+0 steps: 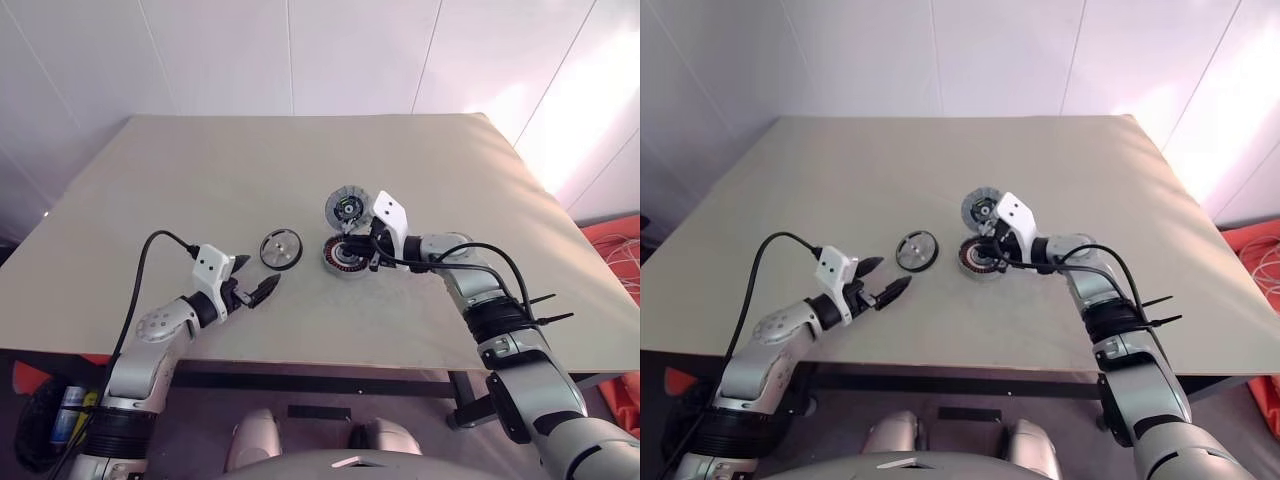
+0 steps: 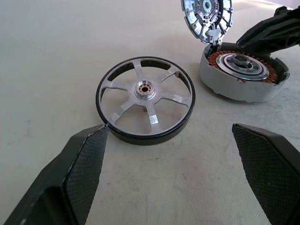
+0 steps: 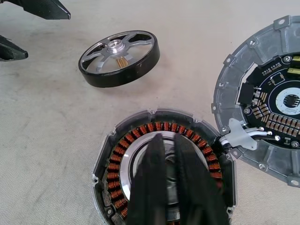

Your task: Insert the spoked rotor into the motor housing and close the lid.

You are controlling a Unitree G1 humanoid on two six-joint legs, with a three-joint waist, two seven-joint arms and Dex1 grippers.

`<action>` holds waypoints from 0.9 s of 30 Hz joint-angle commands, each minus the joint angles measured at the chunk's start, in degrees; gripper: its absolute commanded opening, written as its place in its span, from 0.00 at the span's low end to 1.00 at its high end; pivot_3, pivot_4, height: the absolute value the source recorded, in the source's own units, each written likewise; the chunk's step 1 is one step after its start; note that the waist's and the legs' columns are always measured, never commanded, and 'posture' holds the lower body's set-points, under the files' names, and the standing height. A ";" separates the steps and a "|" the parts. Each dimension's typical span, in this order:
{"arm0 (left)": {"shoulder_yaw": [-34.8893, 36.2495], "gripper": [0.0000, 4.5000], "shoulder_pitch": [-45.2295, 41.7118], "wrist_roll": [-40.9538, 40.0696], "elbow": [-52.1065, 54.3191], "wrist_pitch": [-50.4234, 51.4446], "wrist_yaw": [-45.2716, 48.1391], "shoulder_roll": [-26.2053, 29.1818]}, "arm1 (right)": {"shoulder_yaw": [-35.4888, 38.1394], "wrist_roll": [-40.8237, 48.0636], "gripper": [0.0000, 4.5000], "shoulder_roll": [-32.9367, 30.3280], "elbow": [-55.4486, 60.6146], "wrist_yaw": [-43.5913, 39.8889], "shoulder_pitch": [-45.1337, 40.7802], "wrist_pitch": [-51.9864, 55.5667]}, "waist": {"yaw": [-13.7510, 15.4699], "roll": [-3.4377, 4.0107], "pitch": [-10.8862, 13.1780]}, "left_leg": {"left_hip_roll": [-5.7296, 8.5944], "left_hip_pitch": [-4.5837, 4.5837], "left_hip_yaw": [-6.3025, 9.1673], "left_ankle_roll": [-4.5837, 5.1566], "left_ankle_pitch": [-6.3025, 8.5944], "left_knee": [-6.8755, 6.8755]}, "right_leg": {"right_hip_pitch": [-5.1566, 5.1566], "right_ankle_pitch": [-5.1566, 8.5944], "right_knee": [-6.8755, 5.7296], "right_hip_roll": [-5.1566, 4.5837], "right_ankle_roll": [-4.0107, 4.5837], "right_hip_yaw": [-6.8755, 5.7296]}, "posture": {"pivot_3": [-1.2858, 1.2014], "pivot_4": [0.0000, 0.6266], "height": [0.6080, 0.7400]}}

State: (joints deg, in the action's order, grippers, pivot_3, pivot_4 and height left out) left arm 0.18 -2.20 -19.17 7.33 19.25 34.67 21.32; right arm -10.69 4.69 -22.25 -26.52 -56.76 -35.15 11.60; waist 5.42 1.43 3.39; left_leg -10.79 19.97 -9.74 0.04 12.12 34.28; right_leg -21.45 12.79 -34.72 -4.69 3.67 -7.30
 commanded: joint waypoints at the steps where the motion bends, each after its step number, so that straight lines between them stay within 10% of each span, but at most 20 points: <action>1: 0.82 1.00 -0.56 -0.01 0.63 -1.33 0.26 0.21 | 1.80 0.34 0.01 0.63 -1.15 2.35 -2.64 -0.43 | 0.00 0.00 0.00 | 0.00 0.00 0.00 0.00 0.00 0.00 | 0.00 0.00 0.00 0.00 -0.01 0.00 | 0.52 0.00 1.00; 27: 0.78 1.00 -0.34 0.32 -0.99 -2.93 0.65 0.26 | 1.27 -2.39 0.01 2.32 -11.24 5.57 -5.74 -7.89 | -0.06 0.00 0.00 | 0.00 0.03 -0.07 0.00 0.00 0.00 | -0.10 -0.11 -0.03 0.00 0.19 0.07 | 0.52 0.00 1.00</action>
State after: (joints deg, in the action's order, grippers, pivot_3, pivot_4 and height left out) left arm 0.15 -1.97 -18.91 5.29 17.64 34.94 21.28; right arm -10.20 2.08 -19.60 -39.06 -51.01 -40.63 4.95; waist 5.35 1.43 3.39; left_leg -10.79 20.00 -9.81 0.04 12.13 34.28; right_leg -21.55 12.68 -34.75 -4.69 3.85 -7.23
